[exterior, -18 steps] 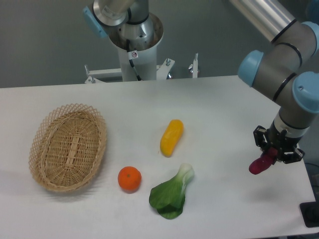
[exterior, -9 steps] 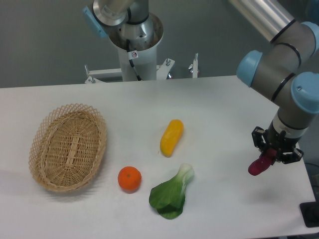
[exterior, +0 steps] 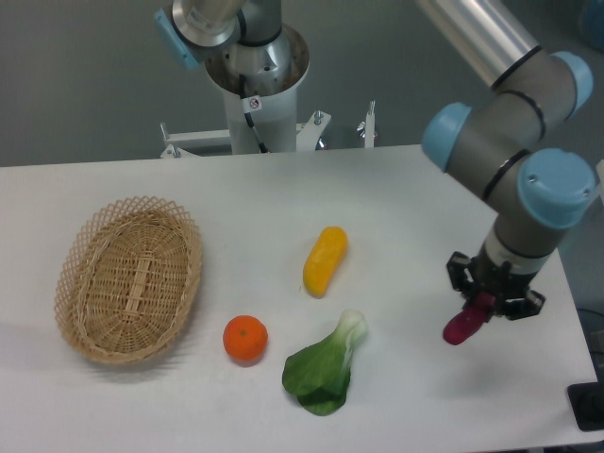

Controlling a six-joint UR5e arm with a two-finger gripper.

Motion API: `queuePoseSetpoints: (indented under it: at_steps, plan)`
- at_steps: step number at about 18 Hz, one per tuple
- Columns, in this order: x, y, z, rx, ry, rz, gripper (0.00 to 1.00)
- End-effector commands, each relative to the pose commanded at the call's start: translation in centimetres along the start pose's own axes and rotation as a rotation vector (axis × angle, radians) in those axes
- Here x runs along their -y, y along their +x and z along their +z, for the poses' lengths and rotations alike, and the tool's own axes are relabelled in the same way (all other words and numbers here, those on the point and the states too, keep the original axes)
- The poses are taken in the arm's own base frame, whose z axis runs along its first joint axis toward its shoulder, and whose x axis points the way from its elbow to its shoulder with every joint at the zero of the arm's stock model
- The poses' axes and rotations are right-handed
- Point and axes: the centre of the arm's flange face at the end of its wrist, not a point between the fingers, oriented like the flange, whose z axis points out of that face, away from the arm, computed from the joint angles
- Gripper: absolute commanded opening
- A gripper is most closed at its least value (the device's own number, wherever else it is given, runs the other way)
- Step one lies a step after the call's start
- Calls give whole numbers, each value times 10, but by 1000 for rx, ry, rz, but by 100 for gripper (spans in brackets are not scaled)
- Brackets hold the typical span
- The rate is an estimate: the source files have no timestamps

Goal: Place the sweet potato in the basket
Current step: 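Carry the held sweet potato across the table over the wicker basket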

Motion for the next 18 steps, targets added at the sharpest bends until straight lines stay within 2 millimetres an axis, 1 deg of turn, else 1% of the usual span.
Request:
queuePoseSetpoints:
  at_steps: [3,5,8,10,13,15,17,18]
  plan:
    - [22,33,-3,-12,-3,10,34]
    - [42,69,-4,-13,2,53,34]
    - [64,120,0,-9,8,67,34]
    - [86,159,0,-12,12,111,34]
    - [121,222,-4,-26,15,189,34]
    - [139,256,-4,-34,15,228,34]
    - [149,289,7,-57,1,276,34]
    - [149,300,8,-62,-2,289,34]
